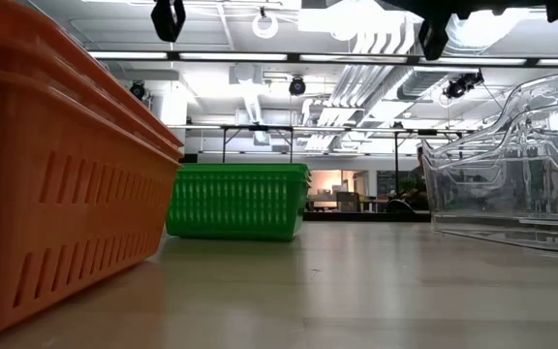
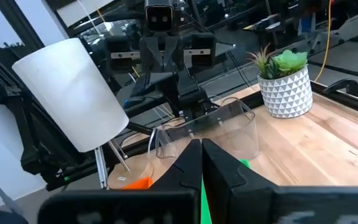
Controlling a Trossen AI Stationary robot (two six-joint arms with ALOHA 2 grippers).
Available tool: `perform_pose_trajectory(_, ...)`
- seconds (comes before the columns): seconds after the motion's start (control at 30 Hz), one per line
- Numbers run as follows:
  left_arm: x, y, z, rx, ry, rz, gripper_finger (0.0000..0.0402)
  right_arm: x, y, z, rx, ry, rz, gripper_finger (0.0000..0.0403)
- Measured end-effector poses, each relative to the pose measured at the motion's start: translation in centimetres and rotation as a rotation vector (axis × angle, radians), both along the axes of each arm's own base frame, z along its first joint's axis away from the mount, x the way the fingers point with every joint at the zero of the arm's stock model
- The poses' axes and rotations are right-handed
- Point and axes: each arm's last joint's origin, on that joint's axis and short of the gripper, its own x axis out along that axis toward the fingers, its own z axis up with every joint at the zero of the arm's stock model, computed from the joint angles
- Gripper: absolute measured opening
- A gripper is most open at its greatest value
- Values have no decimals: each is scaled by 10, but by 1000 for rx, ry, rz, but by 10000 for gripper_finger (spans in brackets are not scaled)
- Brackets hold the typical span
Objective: Stack baskets by color
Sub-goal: Stack the left transparent bin on the right transparent bin
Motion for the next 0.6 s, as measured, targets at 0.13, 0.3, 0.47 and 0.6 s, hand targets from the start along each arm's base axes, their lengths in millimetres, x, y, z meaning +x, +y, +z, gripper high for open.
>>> perform_pose_trajectory(0.13,0,1,2,-116,11,19,3,0,0,0,7,3,0,0)
perform_pose_trajectory(0.3,-3,2,17,-169,221,79,35,0,0,-2,14,20,-5,0)
perform_pose_trajectory(0.47,-10,1,11,-218,504,245,92,0,0,-3,13,28,-5,0)
perform_pose_trajectory(0.6,-18,-1,-8,-303,681,419,138,0,0,-4,20,38,-6,0)
